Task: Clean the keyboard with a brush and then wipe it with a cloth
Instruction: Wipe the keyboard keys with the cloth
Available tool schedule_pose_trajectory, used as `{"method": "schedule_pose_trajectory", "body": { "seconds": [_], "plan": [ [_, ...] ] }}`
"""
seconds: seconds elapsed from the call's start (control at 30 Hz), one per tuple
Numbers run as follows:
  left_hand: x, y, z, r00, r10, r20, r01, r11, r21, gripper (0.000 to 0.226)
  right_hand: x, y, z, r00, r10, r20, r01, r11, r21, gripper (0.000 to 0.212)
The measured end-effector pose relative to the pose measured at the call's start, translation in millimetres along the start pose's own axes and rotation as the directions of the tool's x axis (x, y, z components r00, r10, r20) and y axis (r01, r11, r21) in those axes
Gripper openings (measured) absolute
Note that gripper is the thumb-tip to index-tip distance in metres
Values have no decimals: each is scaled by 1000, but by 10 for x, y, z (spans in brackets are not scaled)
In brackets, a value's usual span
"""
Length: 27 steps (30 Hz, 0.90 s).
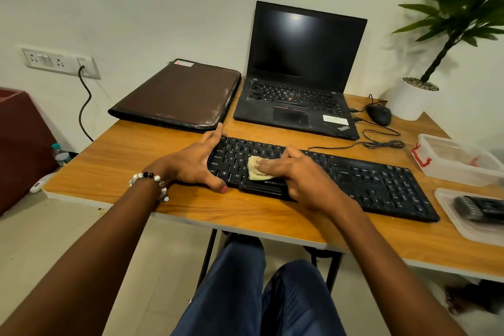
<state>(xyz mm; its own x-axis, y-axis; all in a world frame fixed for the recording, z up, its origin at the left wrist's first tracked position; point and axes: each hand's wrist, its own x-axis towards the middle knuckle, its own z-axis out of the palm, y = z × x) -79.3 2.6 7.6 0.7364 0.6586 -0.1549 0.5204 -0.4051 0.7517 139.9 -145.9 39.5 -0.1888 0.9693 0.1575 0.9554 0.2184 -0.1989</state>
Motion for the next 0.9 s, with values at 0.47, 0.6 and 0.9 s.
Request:
{"method": "schedule_pose_trajectory", "body": {
  "seconds": [0.47, 0.6, 0.9],
  "plan": [
    [1, -11, -12, 1000, -3, -9, 3, 999, 38, 146, 56, -219, 150, 986, 125, -113, -123, 992, 21, 44],
    [13, -9, -13, 1000, -1, -1, 1, 1000, 25, 146, -93, 45, 28, 1000, -9, -16, 9, 1000, 30, 41],
    [22, -11, -16, 1000, 2, 4, -2, 1000, 18, 148, -74, -19, 79, 833, 497, -241, -519, 854, -34, 34]
  ]
}}
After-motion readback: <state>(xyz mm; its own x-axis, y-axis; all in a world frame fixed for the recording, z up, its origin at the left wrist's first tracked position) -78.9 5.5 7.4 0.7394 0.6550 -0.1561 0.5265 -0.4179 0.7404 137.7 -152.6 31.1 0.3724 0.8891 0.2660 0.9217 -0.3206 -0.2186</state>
